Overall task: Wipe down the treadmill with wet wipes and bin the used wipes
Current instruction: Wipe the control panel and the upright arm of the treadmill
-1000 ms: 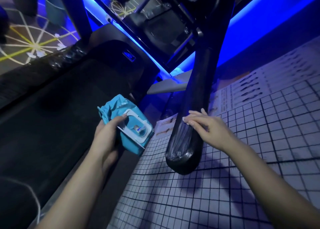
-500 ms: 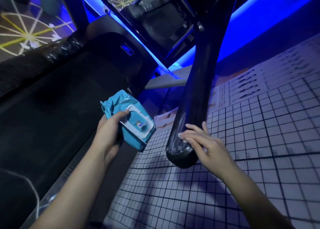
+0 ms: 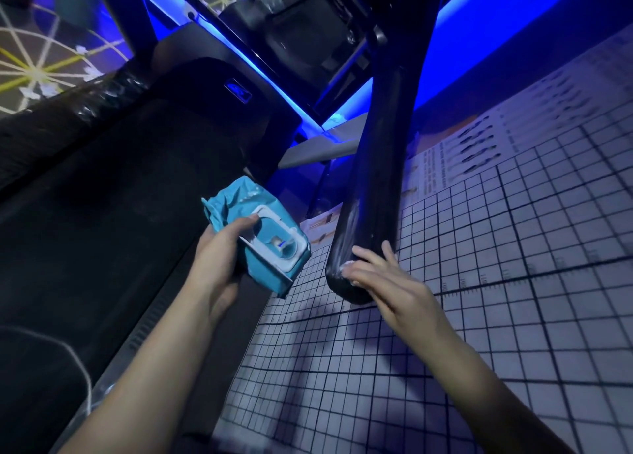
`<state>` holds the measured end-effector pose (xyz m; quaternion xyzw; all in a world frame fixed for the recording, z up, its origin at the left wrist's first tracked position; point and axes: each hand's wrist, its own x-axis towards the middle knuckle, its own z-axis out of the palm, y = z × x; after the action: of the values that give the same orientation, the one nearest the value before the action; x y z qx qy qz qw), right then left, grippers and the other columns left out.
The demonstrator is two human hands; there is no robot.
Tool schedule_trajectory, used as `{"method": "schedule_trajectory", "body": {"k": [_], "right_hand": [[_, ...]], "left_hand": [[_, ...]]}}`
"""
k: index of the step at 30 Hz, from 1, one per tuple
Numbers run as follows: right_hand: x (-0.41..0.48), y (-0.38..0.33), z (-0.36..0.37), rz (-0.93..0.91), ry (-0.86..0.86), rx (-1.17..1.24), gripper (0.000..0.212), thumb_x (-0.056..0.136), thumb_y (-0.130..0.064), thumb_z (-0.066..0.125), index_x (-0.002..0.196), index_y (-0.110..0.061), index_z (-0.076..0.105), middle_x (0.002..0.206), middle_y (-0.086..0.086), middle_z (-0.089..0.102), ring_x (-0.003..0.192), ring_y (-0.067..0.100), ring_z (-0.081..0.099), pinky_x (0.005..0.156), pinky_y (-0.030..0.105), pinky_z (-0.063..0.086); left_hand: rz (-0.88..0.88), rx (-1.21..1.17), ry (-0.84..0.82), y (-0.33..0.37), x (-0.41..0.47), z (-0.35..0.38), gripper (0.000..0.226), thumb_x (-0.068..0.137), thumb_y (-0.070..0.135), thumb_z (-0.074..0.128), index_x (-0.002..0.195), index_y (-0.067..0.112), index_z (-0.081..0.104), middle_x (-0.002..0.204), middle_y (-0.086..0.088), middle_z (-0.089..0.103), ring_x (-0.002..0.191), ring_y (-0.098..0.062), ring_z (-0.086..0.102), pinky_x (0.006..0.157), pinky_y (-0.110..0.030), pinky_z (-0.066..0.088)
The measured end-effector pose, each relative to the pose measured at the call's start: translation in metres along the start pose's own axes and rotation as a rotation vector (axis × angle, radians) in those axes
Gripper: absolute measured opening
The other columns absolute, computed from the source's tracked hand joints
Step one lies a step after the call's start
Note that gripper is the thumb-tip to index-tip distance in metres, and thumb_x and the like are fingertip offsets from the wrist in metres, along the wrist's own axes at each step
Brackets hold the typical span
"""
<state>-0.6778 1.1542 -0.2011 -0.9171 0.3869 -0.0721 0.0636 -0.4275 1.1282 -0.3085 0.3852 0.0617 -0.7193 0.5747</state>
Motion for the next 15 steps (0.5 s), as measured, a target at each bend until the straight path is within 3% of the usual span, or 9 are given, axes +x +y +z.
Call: {"method": "schedule_trajectory", "body": {"k": [3,5,8,10,12,15], "right_hand": [[-0.014,-0.008,0.009,-0.016,-0.050,-0.112,0.077,0.080,0.032,0.055,0.146,-0.007,0.050,0.141,0.004,0.059,0.144,0.022,0.042,0.117,0.057,0.033],[-0.019,-0.017,0.017,0.007,-0.056,-0.128,0.084,0.079,0.034,0.048,0.150,-0.011,0.045,0.144,0.004,0.057,0.146,0.025,0.039,0.115,0.061,0.035],[-0.017,-0.033,0.023,0.063,0.173,-0.023,0.055,0.089,0.025,0.051,0.135,-0.004,0.060,0.131,0.009,0.066,0.135,0.025,0.053,0.114,0.055,0.039],[-0.003,-0.049,0.013,0.227,0.425,0.089,0.038,0.097,0.009,0.057,0.128,-0.011,0.066,0.123,0.009,0.070,0.122,0.021,0.064,0.105,0.044,0.051],[0.014,-0.058,-0.005,0.451,0.636,0.200,0.027,0.100,-0.008,0.058,0.122,-0.020,0.069,0.117,0.007,0.071,0.111,0.010,0.066,0.092,0.025,0.054],[0.039,-0.048,-0.025,0.681,0.774,0.410,0.019,0.102,-0.018,0.058,0.117,-0.023,0.070,0.110,-0.004,0.074,0.100,0.009,0.068,0.084,0.021,0.054]], "left_hand": [[0.001,0.010,-0.009,-0.002,-0.004,-0.004,0.035,0.096,0.004,0.069,0.131,0.008,0.067,0.112,-0.012,0.080,0.108,-0.032,0.076,0.101,-0.054,0.059],[0.005,0.018,-0.012,0.000,-0.009,-0.005,0.036,0.096,0.004,0.068,0.132,0.007,0.067,0.109,-0.010,0.080,0.100,-0.029,0.077,0.100,-0.052,0.060],[-0.002,0.006,-0.022,0.006,-0.015,-0.005,0.034,0.097,0.003,0.067,0.130,0.007,0.068,0.108,-0.012,0.080,0.093,-0.028,0.078,0.093,-0.051,0.063],[0.001,0.000,-0.021,0.011,-0.018,-0.006,0.031,0.097,0.004,0.067,0.128,0.009,0.069,0.107,-0.012,0.081,0.090,-0.027,0.079,0.086,-0.048,0.065],[0.007,-0.007,-0.015,0.013,-0.019,-0.005,0.030,0.097,0.005,0.068,0.126,0.010,0.070,0.106,-0.011,0.081,0.087,-0.026,0.079,0.079,-0.046,0.066],[0.006,0.005,-0.009,0.011,-0.020,-0.001,0.032,0.098,0.005,0.067,0.129,0.008,0.069,0.099,-0.009,0.081,0.079,-0.023,0.079,0.066,-0.039,0.065]]}}
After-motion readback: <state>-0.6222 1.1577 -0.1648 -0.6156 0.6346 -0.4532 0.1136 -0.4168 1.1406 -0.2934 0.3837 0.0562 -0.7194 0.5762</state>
